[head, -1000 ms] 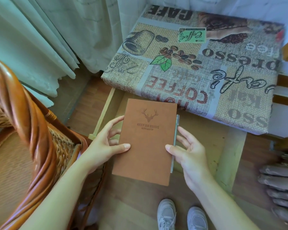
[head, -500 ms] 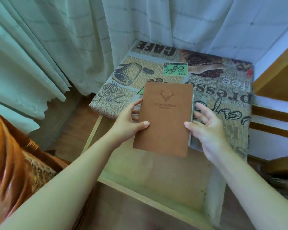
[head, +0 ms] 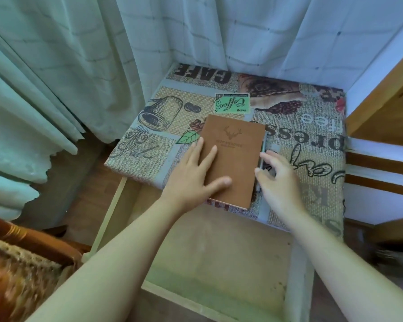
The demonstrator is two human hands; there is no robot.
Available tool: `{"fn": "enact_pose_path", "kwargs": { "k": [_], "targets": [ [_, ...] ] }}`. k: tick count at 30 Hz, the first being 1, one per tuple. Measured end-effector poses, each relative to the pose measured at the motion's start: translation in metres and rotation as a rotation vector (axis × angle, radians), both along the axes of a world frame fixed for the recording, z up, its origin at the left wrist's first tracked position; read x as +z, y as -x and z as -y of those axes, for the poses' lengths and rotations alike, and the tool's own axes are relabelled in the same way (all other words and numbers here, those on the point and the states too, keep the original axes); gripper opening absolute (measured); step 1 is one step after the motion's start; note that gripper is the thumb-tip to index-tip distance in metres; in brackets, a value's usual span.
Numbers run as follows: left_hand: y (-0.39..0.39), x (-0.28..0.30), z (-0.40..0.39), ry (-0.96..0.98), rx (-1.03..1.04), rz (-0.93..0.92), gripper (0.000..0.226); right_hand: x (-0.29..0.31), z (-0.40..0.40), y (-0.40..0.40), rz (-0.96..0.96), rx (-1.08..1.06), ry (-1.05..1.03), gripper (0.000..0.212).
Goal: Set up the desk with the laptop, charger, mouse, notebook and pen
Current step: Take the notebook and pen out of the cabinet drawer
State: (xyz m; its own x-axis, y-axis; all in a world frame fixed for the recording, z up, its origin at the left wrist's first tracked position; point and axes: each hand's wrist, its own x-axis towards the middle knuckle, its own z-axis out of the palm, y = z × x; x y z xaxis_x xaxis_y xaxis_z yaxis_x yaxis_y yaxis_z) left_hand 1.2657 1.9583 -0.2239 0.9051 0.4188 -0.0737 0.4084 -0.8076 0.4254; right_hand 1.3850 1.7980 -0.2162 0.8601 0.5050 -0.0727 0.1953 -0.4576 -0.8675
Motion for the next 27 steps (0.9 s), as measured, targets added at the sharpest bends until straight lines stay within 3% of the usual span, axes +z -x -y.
{"fn": "enact_pose_path", "kwargs": {
  "k": [3,9,14,21,27],
  "targets": [
    [0.010,-0.005,-0.003,-0.099,-0.136,-0.024,0.107,-0.009,0.000,0.015,0.103,0.115,0.112,0.053],
    [0.003,-0.016,-0.009,-0.279,-0.177,0.032,0.122,-0.015,-0.004,0.028,0.344,0.258,0.368,0.067],
    [-0.003,-0.016,-0.010,-0.278,-0.140,0.049,0.118,-0.018,-0.010,0.019,0.466,0.253,0.544,0.070],
    [-0.003,-0.010,-0.002,-0.286,-0.064,-0.105,0.114,-0.015,-0.015,0.011,0.491,0.296,0.711,0.070],
    [0.039,-0.024,0.021,-0.346,0.051,0.064,0.079,-0.007,-0.024,0.029,0.663,0.351,0.627,0.057]
  ]
}}
